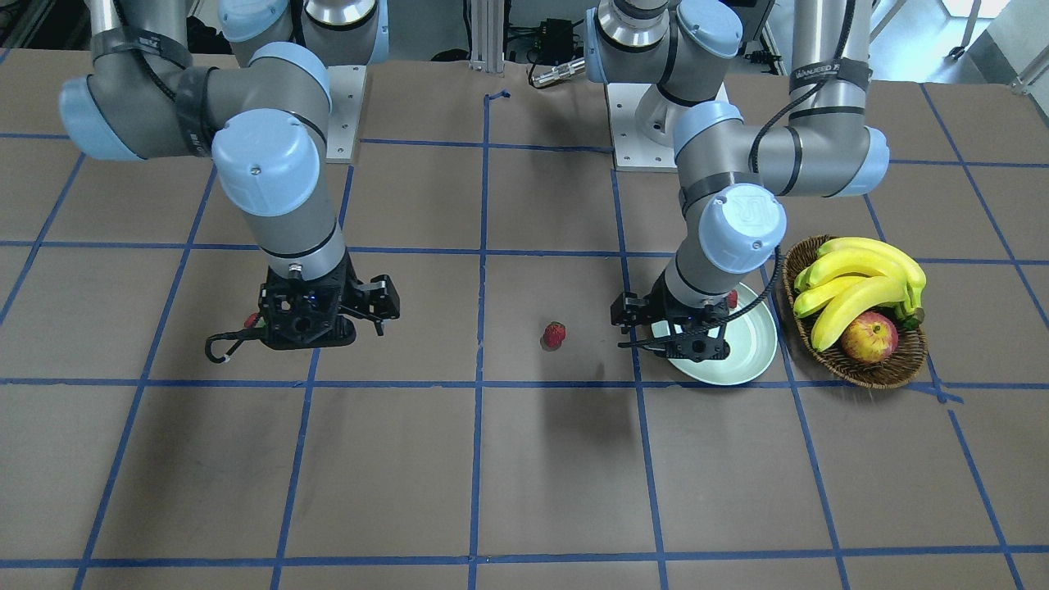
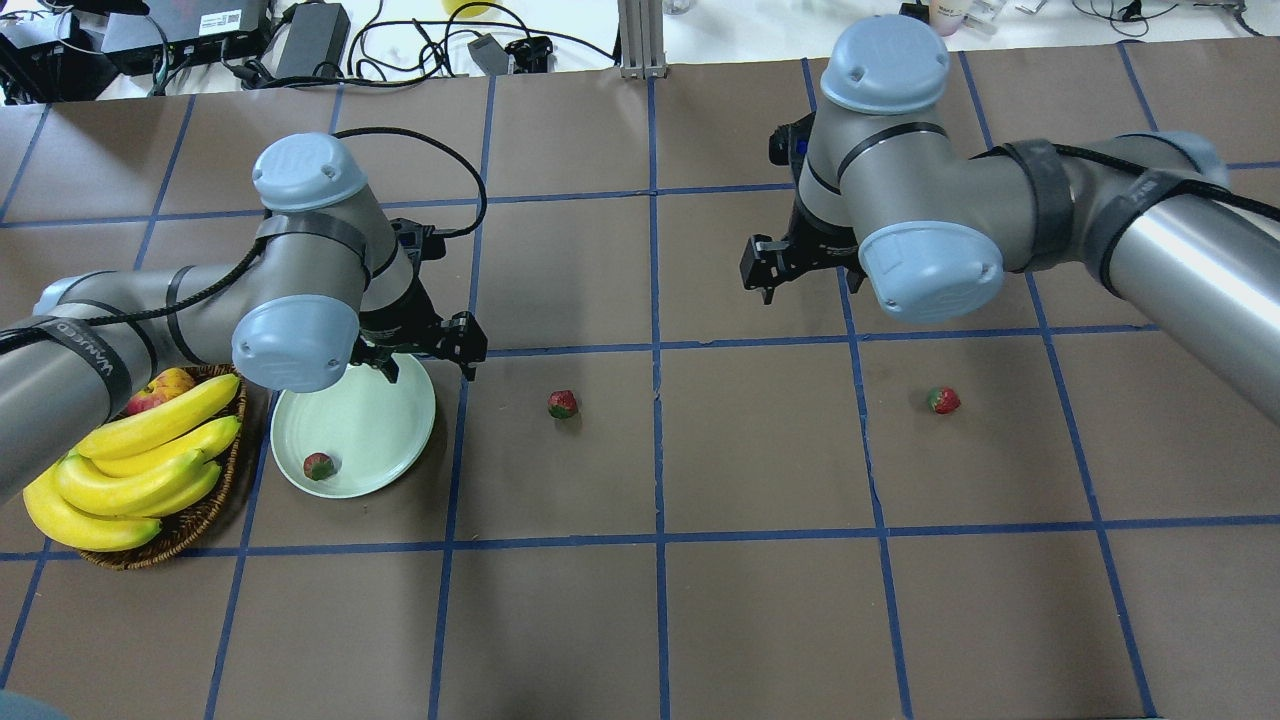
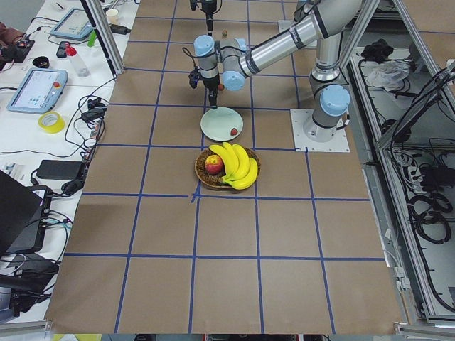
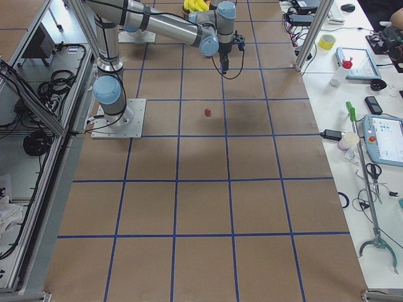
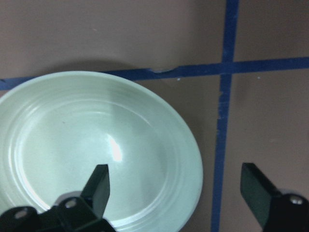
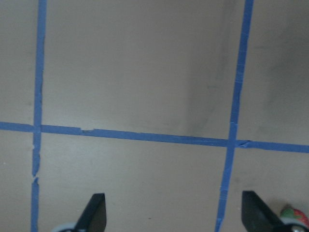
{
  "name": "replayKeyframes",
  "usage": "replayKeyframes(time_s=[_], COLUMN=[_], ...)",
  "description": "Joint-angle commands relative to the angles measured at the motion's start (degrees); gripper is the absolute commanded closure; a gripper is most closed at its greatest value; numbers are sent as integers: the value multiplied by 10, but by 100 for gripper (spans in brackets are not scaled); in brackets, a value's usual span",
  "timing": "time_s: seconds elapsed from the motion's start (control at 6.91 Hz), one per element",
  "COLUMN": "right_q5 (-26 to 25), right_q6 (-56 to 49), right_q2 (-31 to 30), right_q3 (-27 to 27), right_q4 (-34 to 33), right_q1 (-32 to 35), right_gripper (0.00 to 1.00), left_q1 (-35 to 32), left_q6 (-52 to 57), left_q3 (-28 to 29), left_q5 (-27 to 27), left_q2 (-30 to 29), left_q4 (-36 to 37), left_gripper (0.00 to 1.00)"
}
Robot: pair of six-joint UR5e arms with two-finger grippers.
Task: Collect all strawberries into plate
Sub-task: 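Grasp the far strawberry with the right gripper while the left grasps the set-down one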
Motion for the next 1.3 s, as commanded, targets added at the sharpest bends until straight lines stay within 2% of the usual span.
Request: replayKeyframes(time_s=[0.0,0.29,0.43,0.58,0.72,0.87,1.01,1.16], right_q5=[-9,-4,2,-7,-6,-5,-7,-7], right_q6=[-87,-182,-200,-224,-221,-220,-224,-223], right_q2=[-29,-32,-30,-20,4,18,18,17], right_q3=[76,159,193,215,215,214,214,214], right_q4=[-9,-103,-134,-177,-182,-185,-184,-184], right_q1=[-61,-139,-168,-174,-174,-174,-174,-174], right_gripper=[7,7,7,6,7,12,27,60], left_q1=[-44,-72,-85,-87,-94,-98,-100,-102], left_q6=[-79,-85,-86,-93,-93,-87,-90,-92], left_q3=[0,0,0,0,-2,-6,-9,-23], left_q5=[-70,-71,-70,-78,-72,-71,-71,-72], left_q2=[-18,-45,-56,-67,-71,-59,-62,-62], left_q4=[38,95,108,111,110,110,108,107], left_gripper=[5,6,11,17,19,36,45,52])
